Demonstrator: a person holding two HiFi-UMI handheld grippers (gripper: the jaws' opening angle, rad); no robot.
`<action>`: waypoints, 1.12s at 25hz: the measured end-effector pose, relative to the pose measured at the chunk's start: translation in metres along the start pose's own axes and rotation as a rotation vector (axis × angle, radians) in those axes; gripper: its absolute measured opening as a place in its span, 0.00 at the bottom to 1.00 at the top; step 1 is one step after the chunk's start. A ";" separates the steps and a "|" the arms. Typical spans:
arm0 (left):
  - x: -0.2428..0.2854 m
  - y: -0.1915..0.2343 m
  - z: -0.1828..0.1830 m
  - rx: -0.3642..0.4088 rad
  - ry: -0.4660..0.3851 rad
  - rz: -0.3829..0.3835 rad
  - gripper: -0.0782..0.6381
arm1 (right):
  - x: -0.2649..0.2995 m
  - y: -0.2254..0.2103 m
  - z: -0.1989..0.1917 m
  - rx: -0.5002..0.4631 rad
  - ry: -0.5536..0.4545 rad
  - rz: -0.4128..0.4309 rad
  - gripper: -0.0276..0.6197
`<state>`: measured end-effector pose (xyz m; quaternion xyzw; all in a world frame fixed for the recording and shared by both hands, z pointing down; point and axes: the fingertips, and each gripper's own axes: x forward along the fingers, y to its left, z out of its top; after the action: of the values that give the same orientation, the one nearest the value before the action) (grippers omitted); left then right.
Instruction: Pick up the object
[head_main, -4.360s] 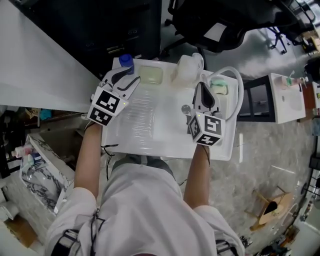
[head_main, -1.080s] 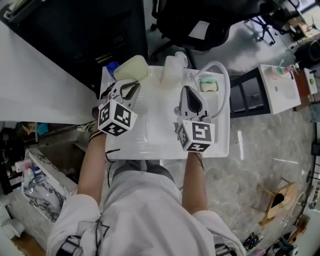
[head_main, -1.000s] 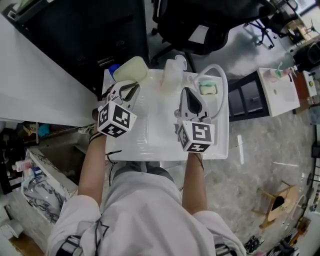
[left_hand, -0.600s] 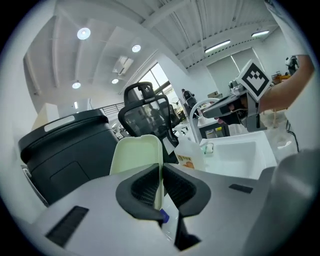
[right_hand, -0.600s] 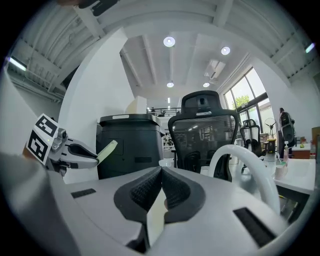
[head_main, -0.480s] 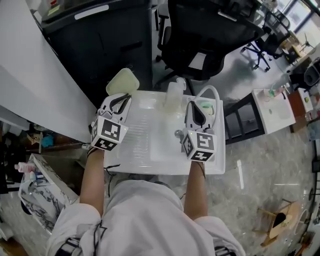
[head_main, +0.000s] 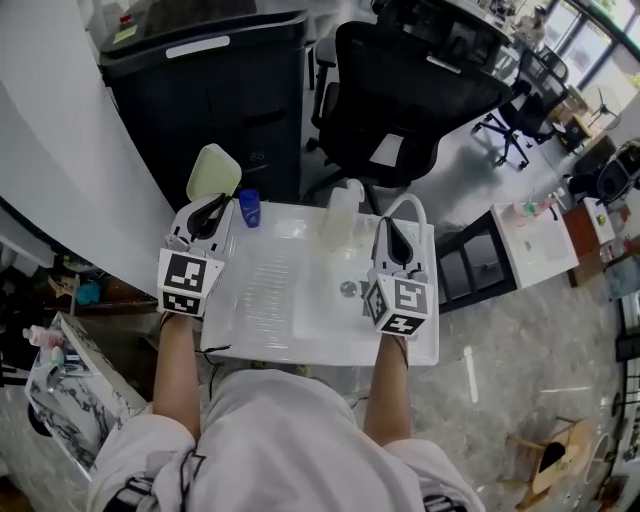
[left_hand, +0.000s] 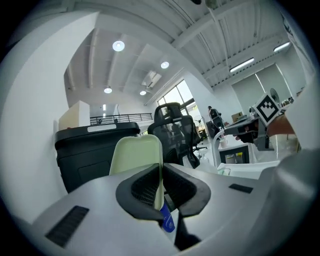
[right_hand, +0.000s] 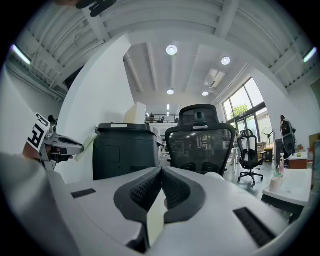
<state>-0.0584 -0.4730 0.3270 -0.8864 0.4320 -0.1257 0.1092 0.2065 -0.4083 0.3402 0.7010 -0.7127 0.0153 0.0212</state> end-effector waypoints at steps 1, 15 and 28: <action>-0.003 0.002 0.003 -0.019 -0.013 0.006 0.16 | -0.001 -0.001 0.002 -0.001 -0.003 0.000 0.05; -0.021 0.018 0.015 -0.064 -0.073 0.045 0.16 | -0.007 -0.006 0.016 -0.024 -0.024 -0.009 0.05; -0.027 0.024 0.023 -0.058 -0.099 0.047 0.16 | -0.006 0.002 0.026 -0.043 -0.042 0.004 0.05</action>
<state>-0.0848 -0.4641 0.2943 -0.8839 0.4503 -0.0666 0.1075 0.2048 -0.4040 0.3136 0.6992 -0.7145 -0.0146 0.0214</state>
